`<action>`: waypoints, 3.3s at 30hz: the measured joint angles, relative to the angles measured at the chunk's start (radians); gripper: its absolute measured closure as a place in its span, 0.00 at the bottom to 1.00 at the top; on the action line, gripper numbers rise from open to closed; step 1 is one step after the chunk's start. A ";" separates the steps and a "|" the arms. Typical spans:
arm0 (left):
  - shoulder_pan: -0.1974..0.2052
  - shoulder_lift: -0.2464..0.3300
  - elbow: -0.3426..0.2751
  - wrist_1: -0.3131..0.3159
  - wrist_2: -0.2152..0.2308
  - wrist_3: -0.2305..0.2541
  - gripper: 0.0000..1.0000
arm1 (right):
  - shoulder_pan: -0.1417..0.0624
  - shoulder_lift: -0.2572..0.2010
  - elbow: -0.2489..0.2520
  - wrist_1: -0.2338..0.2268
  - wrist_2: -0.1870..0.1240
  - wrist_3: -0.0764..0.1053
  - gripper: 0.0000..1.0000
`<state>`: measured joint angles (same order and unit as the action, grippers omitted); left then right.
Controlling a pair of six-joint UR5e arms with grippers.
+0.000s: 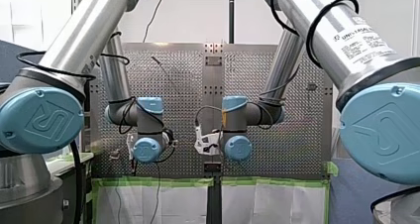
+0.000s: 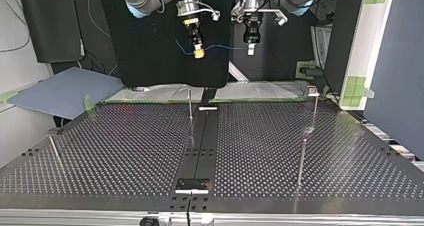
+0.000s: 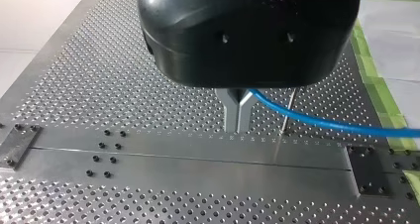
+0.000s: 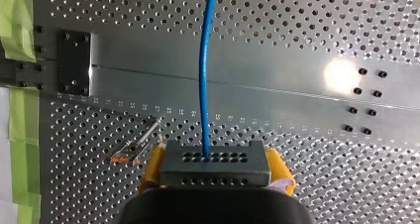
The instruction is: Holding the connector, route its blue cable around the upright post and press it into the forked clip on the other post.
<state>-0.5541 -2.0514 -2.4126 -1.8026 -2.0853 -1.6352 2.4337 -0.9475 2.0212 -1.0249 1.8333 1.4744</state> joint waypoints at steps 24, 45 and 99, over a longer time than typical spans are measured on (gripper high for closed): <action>-0.016 0.074 0.101 -0.101 0.081 0.061 1.00 | 0.008 -0.063 -0.083 0.083 0.083 0.083 1.00; 0.035 0.248 0.252 -0.283 -0.029 0.004 1.00 | -0.049 -0.243 -0.178 0.264 0.058 0.129 1.00; 0.434 0.613 0.502 -0.732 0.086 -0.208 1.00 | -0.036 -0.346 -0.592 0.707 -0.307 0.135 1.00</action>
<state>-0.1198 -1.4386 -1.9103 -2.5349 -1.9994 -1.8434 2.3974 -1.2931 1.4290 -0.3177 1.5265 1.6099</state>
